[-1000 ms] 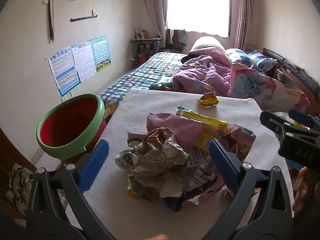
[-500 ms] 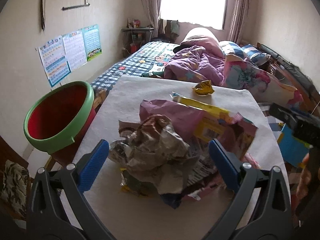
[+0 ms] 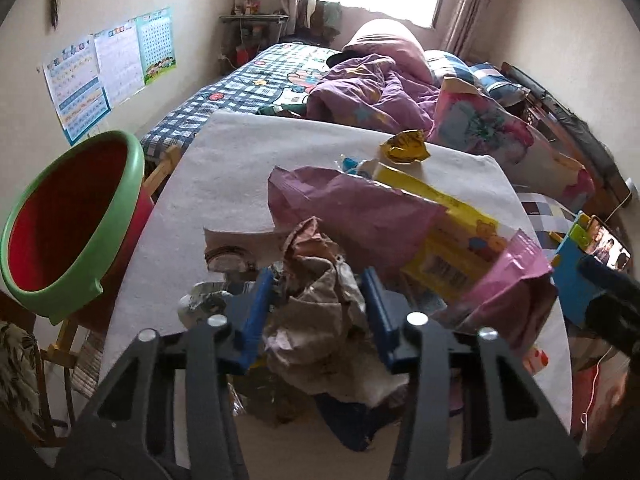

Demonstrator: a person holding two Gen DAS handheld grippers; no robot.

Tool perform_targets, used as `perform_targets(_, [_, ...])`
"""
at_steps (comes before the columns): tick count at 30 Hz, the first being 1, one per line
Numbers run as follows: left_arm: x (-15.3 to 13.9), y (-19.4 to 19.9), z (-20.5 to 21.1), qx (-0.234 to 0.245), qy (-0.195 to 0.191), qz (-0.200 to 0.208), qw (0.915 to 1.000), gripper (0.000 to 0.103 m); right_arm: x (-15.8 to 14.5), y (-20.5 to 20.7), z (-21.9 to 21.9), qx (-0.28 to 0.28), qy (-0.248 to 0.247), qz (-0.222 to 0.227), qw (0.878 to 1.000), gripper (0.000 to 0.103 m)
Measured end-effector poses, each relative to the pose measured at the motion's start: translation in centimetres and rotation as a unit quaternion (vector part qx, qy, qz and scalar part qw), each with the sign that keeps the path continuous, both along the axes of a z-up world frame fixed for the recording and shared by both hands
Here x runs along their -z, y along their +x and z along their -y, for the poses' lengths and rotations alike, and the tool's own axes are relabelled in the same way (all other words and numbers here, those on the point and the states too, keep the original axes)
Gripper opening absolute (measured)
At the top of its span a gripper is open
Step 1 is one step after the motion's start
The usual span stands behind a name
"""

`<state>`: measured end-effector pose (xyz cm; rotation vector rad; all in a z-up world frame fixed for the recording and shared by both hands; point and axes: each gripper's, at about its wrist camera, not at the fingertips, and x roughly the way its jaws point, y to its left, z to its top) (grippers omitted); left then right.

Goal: Collect trash
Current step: 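Grasp crumpled paper with left tool while right tool grasps a pink snack bag, then carry both held wrappers over the red bucket and open both tools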

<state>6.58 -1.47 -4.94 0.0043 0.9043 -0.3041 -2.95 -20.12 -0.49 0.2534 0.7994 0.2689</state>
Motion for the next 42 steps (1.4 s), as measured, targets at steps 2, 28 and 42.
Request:
perform_targets(2, [-0.4,-0.3,-0.5,-0.008,-0.017,-0.001,0.9998,0.037,0.1,0.0,-0.2,-0.007,0.017,-0.006,1.0,0.089])
perform_targets(28, [-4.3,-3.1,-7.3,-0.108,-0.072,0.051,0.9902,0.036,-1.6,-0.2,-3.2,-0.068,0.049,0.0,0.996,0.035])
perform_targets(42, [-5.2,-2.8,-10.4,-0.111,-0.059,0.067,0.9898,0.036,-6.6,1.7,-5.7,-0.062,0.079,0.068,0.993,0.035])
